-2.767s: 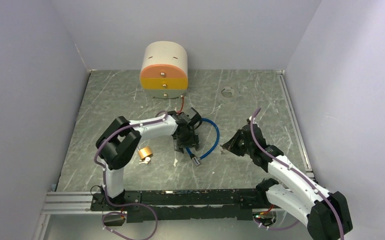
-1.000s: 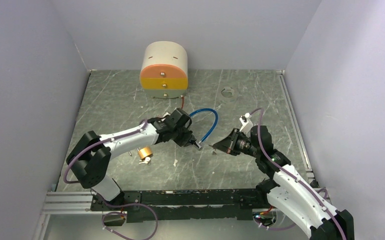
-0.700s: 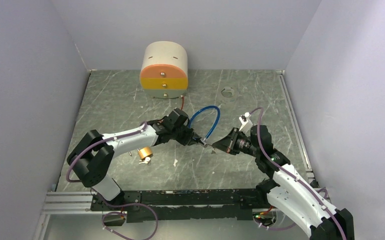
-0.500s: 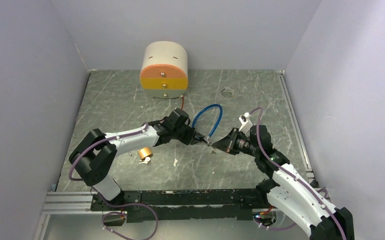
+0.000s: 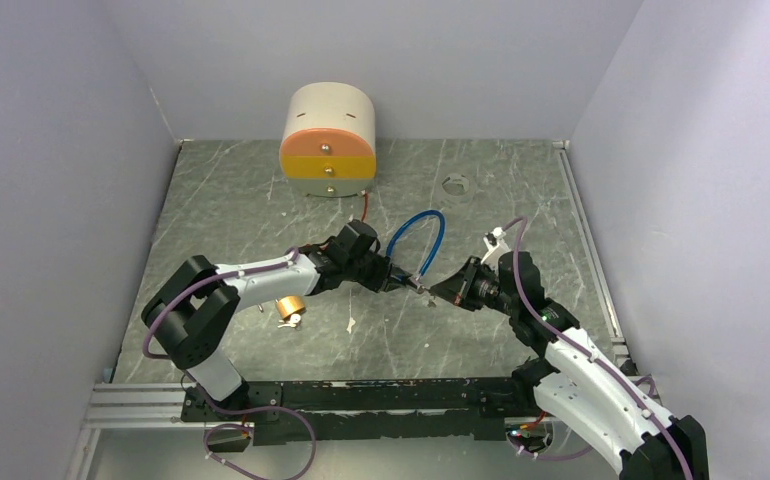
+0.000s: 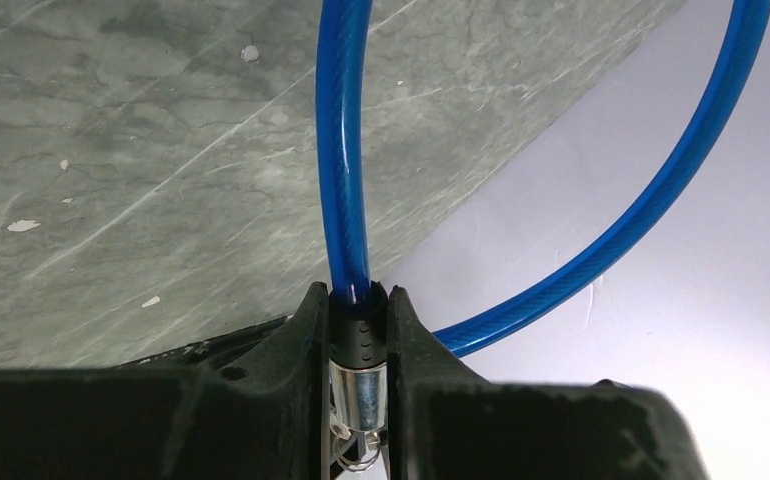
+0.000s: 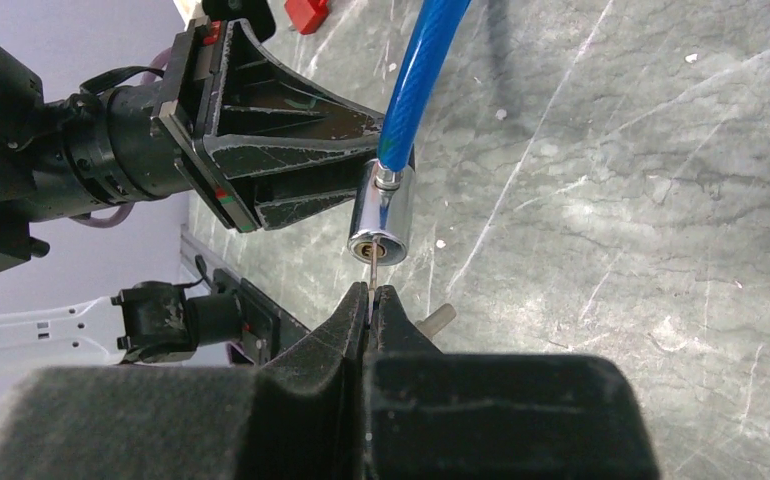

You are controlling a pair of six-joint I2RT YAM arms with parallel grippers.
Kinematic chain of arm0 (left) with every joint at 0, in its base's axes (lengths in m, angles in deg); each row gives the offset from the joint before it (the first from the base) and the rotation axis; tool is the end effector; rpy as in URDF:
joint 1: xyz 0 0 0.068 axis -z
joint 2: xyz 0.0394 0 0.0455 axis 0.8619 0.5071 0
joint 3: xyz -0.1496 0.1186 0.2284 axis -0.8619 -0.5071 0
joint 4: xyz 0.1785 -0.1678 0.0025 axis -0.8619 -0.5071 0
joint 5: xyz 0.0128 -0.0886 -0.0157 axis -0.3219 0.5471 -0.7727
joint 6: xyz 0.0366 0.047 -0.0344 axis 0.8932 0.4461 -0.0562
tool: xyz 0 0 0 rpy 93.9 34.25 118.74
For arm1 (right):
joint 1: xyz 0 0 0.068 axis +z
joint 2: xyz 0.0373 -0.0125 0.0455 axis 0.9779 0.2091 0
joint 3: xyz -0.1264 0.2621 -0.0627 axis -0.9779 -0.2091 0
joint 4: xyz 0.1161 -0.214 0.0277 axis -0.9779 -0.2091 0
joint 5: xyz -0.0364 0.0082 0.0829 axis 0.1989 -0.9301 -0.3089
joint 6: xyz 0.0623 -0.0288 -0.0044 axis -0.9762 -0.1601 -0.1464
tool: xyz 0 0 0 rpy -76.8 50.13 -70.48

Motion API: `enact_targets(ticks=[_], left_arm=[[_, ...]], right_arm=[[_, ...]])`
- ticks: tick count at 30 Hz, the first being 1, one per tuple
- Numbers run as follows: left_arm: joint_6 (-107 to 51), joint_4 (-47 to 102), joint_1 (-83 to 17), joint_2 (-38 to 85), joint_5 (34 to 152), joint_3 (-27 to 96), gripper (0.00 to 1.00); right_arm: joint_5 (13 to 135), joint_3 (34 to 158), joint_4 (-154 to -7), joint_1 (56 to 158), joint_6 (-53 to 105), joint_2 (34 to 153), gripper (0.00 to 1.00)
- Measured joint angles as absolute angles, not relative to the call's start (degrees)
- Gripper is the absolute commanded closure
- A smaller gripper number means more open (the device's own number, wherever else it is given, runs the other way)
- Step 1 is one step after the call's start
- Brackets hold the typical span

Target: Unlock with the key

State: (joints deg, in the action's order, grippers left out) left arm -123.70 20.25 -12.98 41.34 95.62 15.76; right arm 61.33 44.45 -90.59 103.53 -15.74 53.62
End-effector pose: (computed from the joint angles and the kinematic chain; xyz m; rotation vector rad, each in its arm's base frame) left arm 0.2275 -0.2551 0.2128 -1.3602 2.5431 -1.2316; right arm 0.1258 0.0812 0.2352 0.2097 2.2212 1.1160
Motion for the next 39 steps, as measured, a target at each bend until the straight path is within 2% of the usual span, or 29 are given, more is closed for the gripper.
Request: enact_targets(ticks=[39], left_arm=[[-124.25, 21.98, -13.2, 43.5, 96.58, 17.88, 0.98]], right_arm=[[66.29, 44.58, -91.94, 103.6, -16.37, 51.83, 1.0]])
